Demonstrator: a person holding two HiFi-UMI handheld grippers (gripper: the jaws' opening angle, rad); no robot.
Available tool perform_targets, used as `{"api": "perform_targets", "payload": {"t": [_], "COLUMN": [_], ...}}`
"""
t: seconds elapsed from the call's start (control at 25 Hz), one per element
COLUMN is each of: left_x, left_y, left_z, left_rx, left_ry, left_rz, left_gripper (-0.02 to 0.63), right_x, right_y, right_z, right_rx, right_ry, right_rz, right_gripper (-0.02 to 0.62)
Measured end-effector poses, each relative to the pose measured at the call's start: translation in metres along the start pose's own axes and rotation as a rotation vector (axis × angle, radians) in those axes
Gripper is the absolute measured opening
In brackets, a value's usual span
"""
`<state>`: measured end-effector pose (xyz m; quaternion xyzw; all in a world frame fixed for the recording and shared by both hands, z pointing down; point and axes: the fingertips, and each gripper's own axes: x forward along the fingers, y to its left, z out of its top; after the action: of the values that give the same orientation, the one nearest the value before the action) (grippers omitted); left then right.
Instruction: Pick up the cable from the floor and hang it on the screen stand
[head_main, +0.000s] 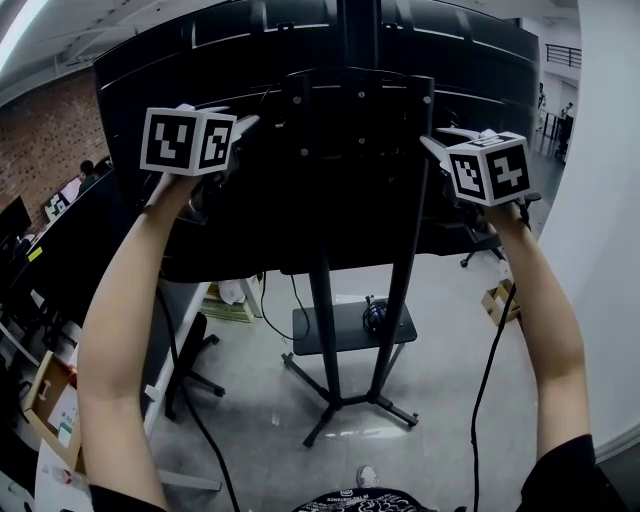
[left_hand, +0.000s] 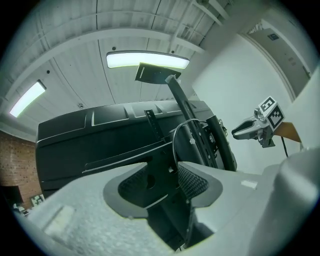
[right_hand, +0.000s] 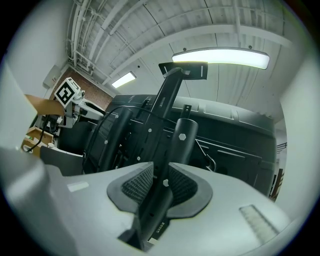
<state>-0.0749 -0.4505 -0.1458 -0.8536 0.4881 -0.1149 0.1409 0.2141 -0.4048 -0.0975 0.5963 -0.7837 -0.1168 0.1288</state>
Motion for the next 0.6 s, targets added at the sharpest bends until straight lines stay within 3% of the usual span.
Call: {"api": "perform_targets", "payload": {"t": [0.6], "left_x": [-0.026], "left_y": [-0.032], "left_z": [-0.041], "left_rx": [-0.083], "left_ry": [-0.08], "left_rz": [-0.068], "left_gripper": [0.199], "right_x": [-0.01], "right_y": [0.073], "right_z": [-0.027], "right_rx": [0.115], "right_ry": [-0.044], "right_rz": [0.096], "right_gripper": [0.08]}}
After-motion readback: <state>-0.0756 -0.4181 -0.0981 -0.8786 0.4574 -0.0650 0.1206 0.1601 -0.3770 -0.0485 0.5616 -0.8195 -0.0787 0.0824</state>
